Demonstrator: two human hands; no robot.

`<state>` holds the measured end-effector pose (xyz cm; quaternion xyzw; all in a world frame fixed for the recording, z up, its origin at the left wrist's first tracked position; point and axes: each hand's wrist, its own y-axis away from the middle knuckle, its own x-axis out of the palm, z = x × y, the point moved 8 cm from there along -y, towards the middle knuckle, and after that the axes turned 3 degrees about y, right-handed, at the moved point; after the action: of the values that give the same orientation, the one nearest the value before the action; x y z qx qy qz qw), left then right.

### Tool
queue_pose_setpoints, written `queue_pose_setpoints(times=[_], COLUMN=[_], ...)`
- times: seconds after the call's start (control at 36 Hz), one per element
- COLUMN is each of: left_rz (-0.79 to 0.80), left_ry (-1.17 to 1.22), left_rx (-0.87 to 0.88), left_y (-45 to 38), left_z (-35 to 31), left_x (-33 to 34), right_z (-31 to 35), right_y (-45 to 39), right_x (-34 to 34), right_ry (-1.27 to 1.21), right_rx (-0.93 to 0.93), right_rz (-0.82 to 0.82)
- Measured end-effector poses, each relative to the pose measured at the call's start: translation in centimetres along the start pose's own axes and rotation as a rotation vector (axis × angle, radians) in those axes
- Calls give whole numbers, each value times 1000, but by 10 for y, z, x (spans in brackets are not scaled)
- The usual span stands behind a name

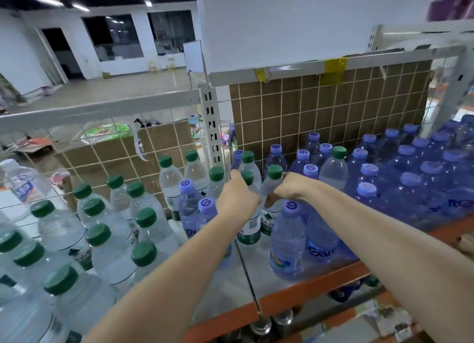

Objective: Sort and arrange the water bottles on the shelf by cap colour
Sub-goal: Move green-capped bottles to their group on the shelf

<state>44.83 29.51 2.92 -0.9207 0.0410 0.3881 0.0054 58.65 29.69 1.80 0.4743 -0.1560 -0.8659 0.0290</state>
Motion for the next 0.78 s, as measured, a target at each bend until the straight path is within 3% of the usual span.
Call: queue_pose_setpoints(times=[0.47, 0.67, 0.78], left_rz=[51, -77, -173], left_ry=[-75, -20, -14], left_rx=[72, 142, 223], left_y=[7, 6, 11], left_z=[-2, -32, -60], left_x=[23, -26, -78], right_z=[-13, 13, 43], right_y=[2, 10, 31], right_x=[-11, -58, -99], right_ry=[-6, 5, -7], right_rx=[12, -41, -132], right_rz=[-19, -232, -434])
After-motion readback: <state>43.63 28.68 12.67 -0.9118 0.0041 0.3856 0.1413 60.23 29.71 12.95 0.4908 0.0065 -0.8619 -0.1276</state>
